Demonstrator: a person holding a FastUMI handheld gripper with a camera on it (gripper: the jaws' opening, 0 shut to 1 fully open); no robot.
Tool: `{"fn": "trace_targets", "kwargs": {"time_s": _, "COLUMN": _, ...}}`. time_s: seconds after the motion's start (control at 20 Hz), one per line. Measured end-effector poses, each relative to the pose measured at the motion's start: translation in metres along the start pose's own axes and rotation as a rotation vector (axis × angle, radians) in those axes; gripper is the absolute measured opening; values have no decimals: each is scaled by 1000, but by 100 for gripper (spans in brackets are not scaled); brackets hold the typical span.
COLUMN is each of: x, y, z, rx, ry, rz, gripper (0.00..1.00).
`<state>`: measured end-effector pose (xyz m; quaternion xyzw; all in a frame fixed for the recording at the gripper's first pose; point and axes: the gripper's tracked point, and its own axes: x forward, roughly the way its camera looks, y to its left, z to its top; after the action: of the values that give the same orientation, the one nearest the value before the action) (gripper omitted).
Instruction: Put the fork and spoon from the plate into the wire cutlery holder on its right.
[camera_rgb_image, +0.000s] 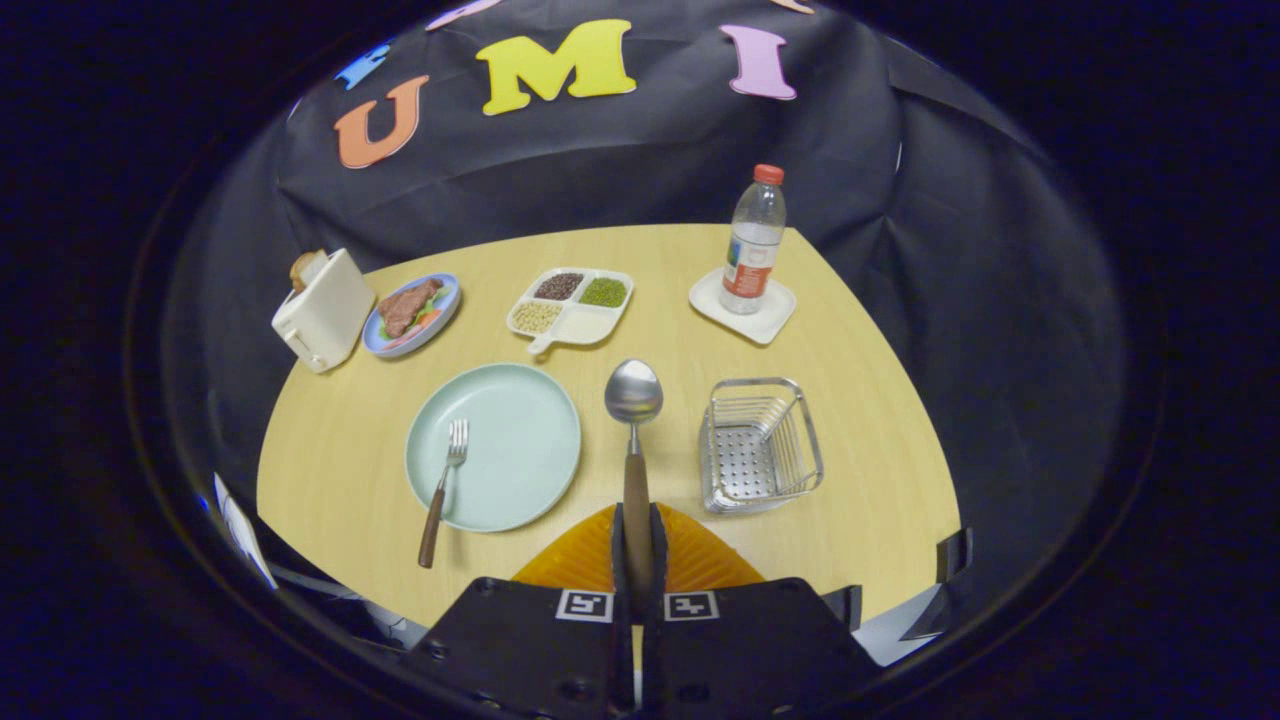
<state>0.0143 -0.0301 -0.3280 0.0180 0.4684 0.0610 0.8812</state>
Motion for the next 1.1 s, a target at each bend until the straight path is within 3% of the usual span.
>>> {"fn": "trace_targets", "kwargs": {"time_s": 0.35, "x": -14, "y": -49, "z": 6, "rx": -12, "ry": -52, "rz": -83, "gripper": 4}}
{"fn": "trace_targets", "kwargs": {"time_s": 0.7, "x": -14, "y": -77, "z": -4, "rx": 53, "ry": -26, "rz": -96, "gripper": 4}}
{"fn": "trace_targets", "kwargs": {"time_s": 0.9, "x": -17, "y": -86, "z": 17, "rx": 24, "ry": -101, "rz": -129, "gripper": 12}}
{"fn": "trace_targets", "kwargs": {"time_s": 1.0, "x": -26, "y": -86, "z": 29, "rx": 17, "ry": -146, "rz": -131, "gripper": 28}}
{"fn": "trace_targets", "kwargs": {"time_s": 1.1, "x": -28, "y": -85, "z": 37, "rx": 13, "ry": -173, "rz": -137, "gripper": 61}}
